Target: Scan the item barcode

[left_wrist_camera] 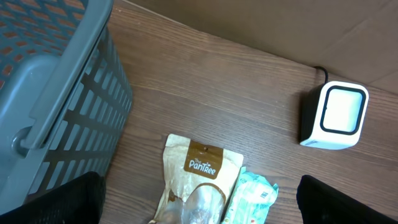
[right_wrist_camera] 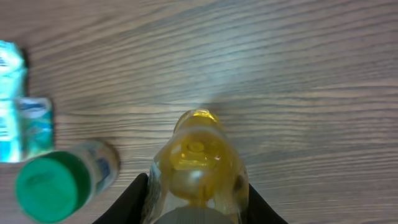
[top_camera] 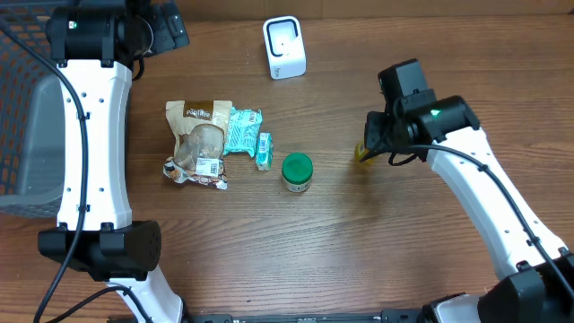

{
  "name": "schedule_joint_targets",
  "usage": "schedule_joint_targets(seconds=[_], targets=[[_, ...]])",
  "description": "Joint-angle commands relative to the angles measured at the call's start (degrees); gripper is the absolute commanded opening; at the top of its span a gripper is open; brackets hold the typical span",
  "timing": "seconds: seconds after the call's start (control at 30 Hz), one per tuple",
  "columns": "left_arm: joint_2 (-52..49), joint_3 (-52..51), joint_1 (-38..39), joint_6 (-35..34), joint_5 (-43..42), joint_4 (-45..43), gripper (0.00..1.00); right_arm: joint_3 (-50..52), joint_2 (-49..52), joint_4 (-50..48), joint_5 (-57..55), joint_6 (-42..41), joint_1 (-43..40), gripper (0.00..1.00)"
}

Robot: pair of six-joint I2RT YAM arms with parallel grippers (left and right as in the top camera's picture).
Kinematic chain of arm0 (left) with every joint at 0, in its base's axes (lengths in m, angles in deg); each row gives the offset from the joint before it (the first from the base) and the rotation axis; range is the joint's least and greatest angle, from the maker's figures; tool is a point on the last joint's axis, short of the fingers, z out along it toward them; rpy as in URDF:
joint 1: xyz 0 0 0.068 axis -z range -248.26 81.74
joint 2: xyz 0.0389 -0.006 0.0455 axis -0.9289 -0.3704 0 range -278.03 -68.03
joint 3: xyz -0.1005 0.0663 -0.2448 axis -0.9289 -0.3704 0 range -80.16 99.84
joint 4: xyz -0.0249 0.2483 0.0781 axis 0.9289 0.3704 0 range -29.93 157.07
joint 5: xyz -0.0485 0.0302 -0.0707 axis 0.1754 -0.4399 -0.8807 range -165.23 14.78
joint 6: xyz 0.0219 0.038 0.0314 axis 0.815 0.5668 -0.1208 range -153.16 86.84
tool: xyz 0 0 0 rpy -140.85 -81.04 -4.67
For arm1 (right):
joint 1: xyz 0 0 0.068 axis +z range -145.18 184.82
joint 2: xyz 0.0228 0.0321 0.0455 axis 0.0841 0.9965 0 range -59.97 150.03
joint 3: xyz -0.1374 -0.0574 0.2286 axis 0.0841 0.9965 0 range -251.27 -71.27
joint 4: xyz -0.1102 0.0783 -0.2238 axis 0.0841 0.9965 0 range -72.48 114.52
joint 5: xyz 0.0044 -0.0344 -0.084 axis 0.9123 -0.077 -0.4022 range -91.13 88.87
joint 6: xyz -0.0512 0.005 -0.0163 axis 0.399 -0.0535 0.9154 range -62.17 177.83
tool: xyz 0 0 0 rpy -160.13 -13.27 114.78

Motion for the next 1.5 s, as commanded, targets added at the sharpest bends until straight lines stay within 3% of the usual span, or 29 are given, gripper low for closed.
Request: schedule_joint_targets(seconds=[0.0,0.23,0.33,0.73,1.13,1.37,1.47], targets=[[0.35,1.09,0.07,-0.17,0.15,-0.07,0.99,2.01,-0.39,-2.36,-3.48,-0.66,-0.04,0.04],[0.35,1.09,0.07,-0.17,0.15,-0.07,1.0,5.11,-0.39,-7.93,-5.01,-0.59,-0.04,0.12],[0.35,1.07,0.07,-0.2,0.15,-0.07,1.0,5.09,-0.44,-7.13,-7.87,-0.31,-0.04,0.04],[0.35,1.09,0.07,-0.17,0.15,-0.07,1.0,4.09,-0.44,-9.57,-7.91,2.99,-0.04,0.04],[0.35,1.09,0.07,-0.2,0.15,-0.07,0.99,-26.69,-0.31,-1.49,-6.71,8.11,0.04,0.05],[0.35,1.09,0.07,-0.17,0.15,-0.07,0.99,-30.32,1.27,-7.72,-6.51,8.31,0.5,0.05],[0.35,1.09,0.07,-0.2,0.15,-0.07,0.99,-30.32,4.63,-10.75,-6.43,12.31,2.43,0.05]])
